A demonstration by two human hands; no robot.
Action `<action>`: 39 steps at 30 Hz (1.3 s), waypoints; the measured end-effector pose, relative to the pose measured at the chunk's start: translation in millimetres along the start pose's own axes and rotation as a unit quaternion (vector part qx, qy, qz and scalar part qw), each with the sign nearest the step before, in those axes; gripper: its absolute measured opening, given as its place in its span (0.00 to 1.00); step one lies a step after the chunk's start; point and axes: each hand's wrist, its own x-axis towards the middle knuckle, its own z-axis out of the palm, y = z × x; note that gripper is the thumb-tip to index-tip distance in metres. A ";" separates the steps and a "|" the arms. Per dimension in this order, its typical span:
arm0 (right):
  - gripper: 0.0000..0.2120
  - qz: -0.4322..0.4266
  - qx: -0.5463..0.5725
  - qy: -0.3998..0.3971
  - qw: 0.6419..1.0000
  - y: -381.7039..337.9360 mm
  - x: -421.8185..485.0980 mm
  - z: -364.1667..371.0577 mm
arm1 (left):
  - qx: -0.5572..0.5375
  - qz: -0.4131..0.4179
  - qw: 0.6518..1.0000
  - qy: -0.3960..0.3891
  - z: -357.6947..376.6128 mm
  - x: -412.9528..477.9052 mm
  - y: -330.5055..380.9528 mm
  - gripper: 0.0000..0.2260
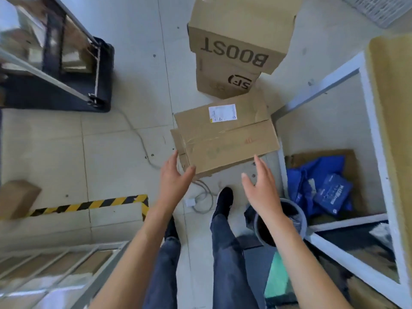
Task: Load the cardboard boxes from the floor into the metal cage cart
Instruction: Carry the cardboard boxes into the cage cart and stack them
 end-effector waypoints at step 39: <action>0.48 0.147 0.141 -0.044 0.978 108.3 197.0 23.6 | -0.268 -0.212 0.935 0.100 21.7 104.9 -160.9 0.24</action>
